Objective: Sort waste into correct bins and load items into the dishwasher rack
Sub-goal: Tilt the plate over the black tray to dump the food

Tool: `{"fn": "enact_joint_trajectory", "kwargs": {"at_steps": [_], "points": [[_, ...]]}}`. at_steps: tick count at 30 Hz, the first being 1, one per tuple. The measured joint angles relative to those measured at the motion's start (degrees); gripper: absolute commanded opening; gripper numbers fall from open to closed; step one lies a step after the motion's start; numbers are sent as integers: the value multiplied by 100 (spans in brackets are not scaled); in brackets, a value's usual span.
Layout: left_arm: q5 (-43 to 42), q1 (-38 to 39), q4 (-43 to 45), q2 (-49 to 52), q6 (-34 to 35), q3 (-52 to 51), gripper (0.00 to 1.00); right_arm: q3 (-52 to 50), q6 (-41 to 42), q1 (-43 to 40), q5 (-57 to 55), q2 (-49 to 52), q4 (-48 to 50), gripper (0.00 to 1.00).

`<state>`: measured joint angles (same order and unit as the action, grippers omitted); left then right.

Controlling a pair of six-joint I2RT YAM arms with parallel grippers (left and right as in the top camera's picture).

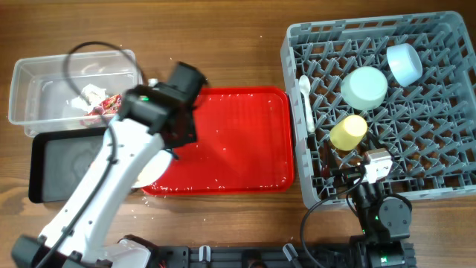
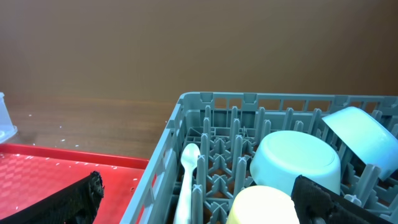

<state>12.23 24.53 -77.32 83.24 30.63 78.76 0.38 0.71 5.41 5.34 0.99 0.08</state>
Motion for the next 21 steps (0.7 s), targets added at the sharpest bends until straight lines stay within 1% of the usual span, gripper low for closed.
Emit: {"fn": "enact_joint_trajectory", "kwargs": {"at_steps": [4, 6, 8, 10, 12, 13, 16, 18, 21], "points": [[-765, -1187, -81, -146, -595, 0, 4, 0, 0, 0, 0, 0, 0, 100], [-1010, -1622, -114, -146, -876, 0, 4, 0, 0, 0, 0, 0, 2, 100], [-1320, -2326, -116, -146, -1244, -7, 4, 0, 0, 0, 0, 0, 0, 100], [-1580, -2833, -94, -149, -1506, -42, 4, 0, 0, 0, 0, 0, 2, 100], [-2127, -3545, 57, -151, -1867, -155, 4, 0, 0, 0, 0, 0, 0, 100], [-2321, -3729, 109, -151, -1982, -179, 4, 0, 0, 0, 0, 0, 0, 100], [-3272, -4551, 219, -160, -2463, -243, 4, 0, 0, 0, 0, 0, 0, 99], [-3681, -4881, 264, -199, -2677, -254, 4, 0, 0, 0, 0, 0, 2, 100], [-4538, -5598, 295, -442, -3073, -267, 4, 0, 0, 0, 0, 0, 2, 100]]}}
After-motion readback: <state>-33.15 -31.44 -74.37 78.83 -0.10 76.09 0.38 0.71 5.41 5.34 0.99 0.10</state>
